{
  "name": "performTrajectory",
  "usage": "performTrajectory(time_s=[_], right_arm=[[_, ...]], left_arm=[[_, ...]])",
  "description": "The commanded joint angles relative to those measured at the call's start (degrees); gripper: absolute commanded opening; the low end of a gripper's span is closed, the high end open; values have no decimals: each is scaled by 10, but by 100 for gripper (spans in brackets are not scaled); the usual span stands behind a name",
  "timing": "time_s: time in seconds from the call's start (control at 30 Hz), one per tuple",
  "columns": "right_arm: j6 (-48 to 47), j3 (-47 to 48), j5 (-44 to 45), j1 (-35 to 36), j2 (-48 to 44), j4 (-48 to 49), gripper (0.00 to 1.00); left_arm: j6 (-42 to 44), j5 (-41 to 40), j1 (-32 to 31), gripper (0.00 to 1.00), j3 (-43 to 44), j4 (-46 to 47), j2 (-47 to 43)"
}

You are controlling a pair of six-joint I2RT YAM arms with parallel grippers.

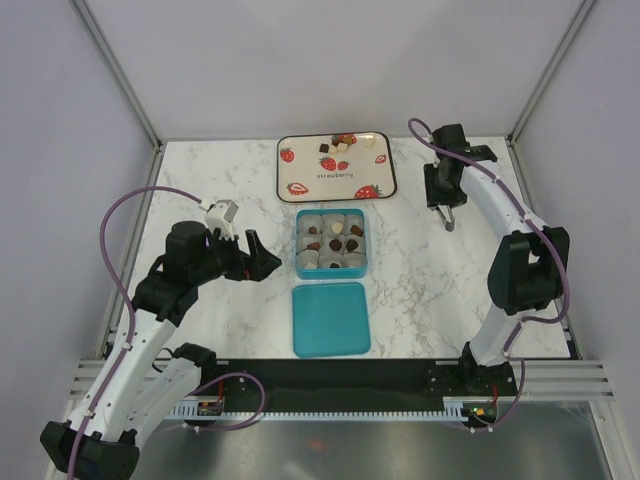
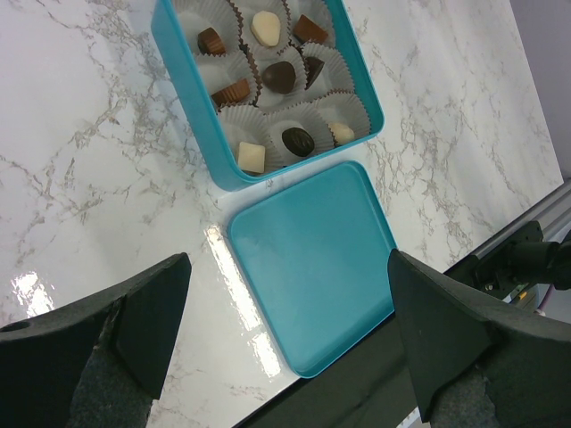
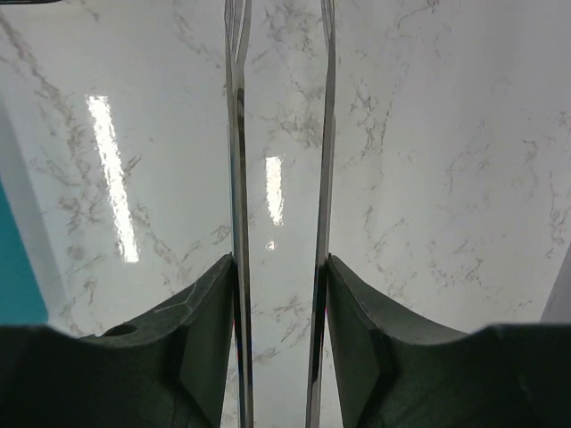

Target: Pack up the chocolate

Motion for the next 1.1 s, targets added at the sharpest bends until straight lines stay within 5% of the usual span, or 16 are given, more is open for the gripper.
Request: performTrajectory(time_s=[0.0,0.63,1.07], right_arm=[[-13,-18,-8,-39,17,58,50],[-30,-78,-165,-86,105,85,62],[-34,-91,-118,-95,116,94,73]], left_arm=[[13,14,-4,100,-2,8,-6],[13,22,-4,100,-2,8,0],[14,19,-4,100,-2,9,4]])
